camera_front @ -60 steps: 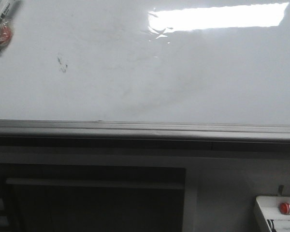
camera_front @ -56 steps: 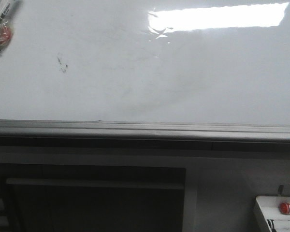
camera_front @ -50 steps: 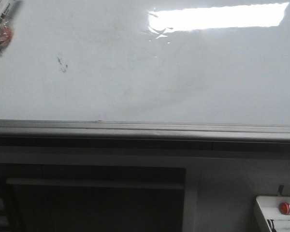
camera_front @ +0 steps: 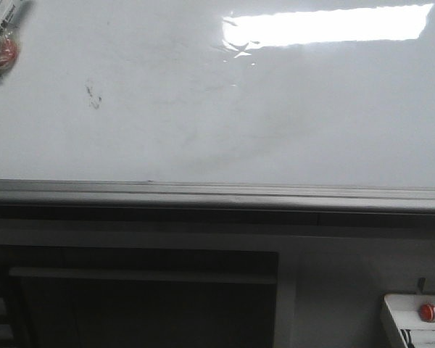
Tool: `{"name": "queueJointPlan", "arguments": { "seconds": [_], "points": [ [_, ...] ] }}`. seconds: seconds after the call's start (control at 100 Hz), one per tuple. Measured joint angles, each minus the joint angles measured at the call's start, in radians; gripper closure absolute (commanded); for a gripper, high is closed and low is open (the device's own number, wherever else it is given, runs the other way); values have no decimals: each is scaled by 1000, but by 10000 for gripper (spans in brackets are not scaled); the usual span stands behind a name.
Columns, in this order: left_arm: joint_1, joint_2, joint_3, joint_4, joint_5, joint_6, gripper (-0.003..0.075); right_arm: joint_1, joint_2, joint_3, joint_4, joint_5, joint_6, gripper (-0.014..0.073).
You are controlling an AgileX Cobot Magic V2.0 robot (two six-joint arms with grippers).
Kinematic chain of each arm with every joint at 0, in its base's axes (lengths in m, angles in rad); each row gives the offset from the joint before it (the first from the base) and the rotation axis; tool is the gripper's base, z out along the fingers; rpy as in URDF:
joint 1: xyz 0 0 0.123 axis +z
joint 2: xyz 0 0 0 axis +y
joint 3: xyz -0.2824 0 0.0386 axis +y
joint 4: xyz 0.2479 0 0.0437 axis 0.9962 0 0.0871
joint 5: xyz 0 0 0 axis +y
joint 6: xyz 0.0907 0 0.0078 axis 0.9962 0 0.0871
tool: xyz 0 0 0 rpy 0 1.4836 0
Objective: Write number 2 on whiteboard
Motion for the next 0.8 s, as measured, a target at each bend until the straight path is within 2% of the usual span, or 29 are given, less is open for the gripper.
{"name": "queueJointPlan", "arguments": {
  "seconds": [0.34, 0.55, 0.67, 0.8],
  "points": [
    [0, 0, 0, 0, 0, 0, 738, 0, 0, 0, -8, 0, -2, 666],
    [0, 0, -2, -11, 0, 0, 738, 0, 0, 0, -140, -1, -21, 666],
    [0, 0, -46, -33, 104, 0, 738, 0, 0, -8, -158, 14, -23, 666],
    [0, 0, -171, -37, 261, 0, 738, 0, 0, -84, -155, 116, -23, 666]
  ]
}}
